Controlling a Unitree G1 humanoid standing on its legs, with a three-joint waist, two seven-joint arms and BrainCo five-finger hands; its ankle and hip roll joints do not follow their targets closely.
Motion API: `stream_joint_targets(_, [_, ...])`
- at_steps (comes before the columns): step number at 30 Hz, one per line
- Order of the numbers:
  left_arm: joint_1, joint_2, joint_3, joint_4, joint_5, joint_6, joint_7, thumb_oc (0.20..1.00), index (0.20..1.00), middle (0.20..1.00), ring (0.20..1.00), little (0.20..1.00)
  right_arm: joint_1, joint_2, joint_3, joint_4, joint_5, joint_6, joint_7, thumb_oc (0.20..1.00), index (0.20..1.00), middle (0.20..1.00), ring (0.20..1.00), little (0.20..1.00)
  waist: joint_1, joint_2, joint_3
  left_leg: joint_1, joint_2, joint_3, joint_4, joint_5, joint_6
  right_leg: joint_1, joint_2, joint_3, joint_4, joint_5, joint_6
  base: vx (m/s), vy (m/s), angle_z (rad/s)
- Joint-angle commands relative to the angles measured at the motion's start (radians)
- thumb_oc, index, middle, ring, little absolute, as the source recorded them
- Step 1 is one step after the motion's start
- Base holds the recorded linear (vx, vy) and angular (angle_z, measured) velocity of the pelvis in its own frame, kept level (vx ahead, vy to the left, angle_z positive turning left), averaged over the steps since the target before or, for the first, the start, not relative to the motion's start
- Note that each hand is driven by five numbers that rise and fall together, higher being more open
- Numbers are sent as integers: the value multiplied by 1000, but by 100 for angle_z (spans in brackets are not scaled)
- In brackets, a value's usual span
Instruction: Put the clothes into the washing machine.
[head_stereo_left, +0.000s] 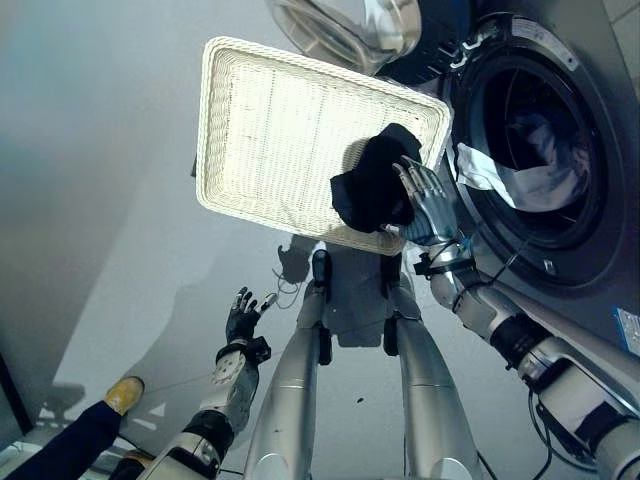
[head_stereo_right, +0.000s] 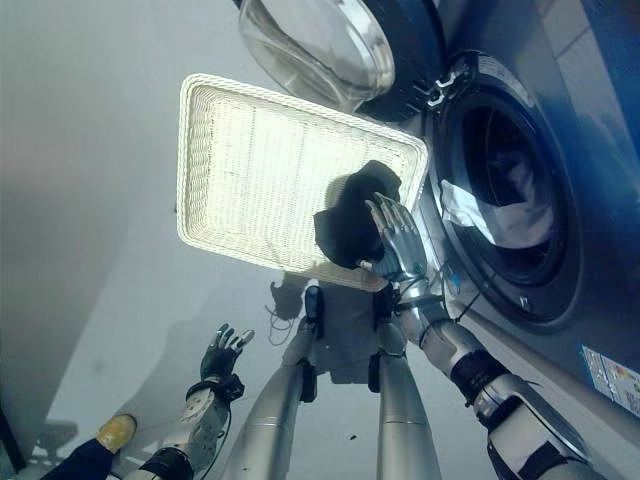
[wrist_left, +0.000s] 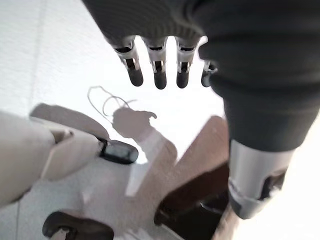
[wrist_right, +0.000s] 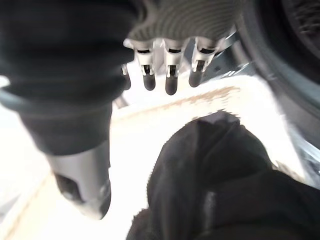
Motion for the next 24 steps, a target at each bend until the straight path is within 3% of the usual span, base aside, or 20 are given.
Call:
stream_joint_targets(1, [-38,38,-2,34,-30,0,-23,1000,1000,1000,1000,1000,-39,-28,19,9,-2,44,18,1000,1000,1000,1000,1000,43,-13,-19,-9,-41,12,12,-31,-25,12,15,-21,25,-38,76,0,-58,18])
stream_joint_targets(8, [-62,37,-30,38,-24,3,-27,1000,1000,1000,1000,1000,-147,-17,53,158,18,120,70,1000,1000,1000,1000,1000,79,-8,-19,-30,-35,-7,-7,-15,-28,-4,7,-47,30,-38,81,2,-57,19])
stream_joint_targets(10, [-70,38,-45,29,-26,6,-28,1000,1000,1000,1000,1000,-192,-4,76,247,47,186,128,1000,1000,1000,1000,1000,99,0,-19,-38,-32,-18,-18,-10,-30,-11,5,-59,40,-48,81,33,-77,17])
stream_joint_targets(12, [-76,39,-54,16,-18,9,-24,1000,1000,1000,1000,1000,-223,12,83,326,72,265,216,1000,1000,1000,1000,1000,115,5,-19,-52,-28,-24,-23,-4,-32,-24,1,-70,48,-50,81,24,-71,9])
stream_joint_targets(14, [-81,39,-56,10,-19,14,-21,1000,1000,1000,1000,1000,-234,15,81,357,137,298,282,1000,1000,1000,1000,1000,120,6,-19,-55,-27,-26,-28,0,-32,-26,0,-75,48,-50,80,16,-42,19])
stream_joint_targets(16, [-76,41,-57,-12,-25,19,-22,1000,1000,1000,1000,1000,-239,25,72,410,147,382,407,1000,1000,1000,1000,1000,131,11,-19,-62,-27,-32,-32,3,-33,-32,0,-80,51,-54,77,17,-49,20])
stream_joint_targets(20, [-77,44,-57,-41,-21,32,-18,1000,1000,1000,1000,1000,-246,37,73,459,131,450,530,1000,1000,1000,1000,1000,143,18,-19,-71,-30,-43,-28,4,-31,-40,-2,-86,56,-56,73,16,-53,4])
stream_joint_targets(21, [-76,45,-57,-53,-15,36,-20,1000,1000,1000,1000,1000,-255,41,76,479,125,474,606,1000,1000,1000,1000,1000,149,21,-19,-75,-32,-49,-25,4,-31,-44,-4,-90,57,-55,71,11,-50,6])
stream_joint_targets(22, [-76,45,-57,-57,-13,37,-20,1000,1000,1000,1000,1000,-258,42,76,484,122,480,626,1000,1000,1000,1000,1000,151,21,-19,-76,-33,-50,-25,4,-31,-45,-5,-91,57,-54,71,20,-87,8])
stream_joint_targets(23, [-72,50,-58,-77,-6,46,-18,1000,1000,1000,1000,1000,-265,43,80,500,96,480,722,1000,1000,1000,1000,1000,157,24,-19,-79,-34,-56,-23,6,-31,-47,-7,-94,57,-52,70,12,-55,9])
stream_joint_targets(24, [-72,50,-58,-77,-6,46,-17,1000,1000,1000,1000,1000,-265,43,80,500,95,480,723,1000,1000,1000,1000,1000,157,25,-19,-79,-34,-56,-23,6,-31,-47,-7,-94,57,-52,70,15,-66,10])
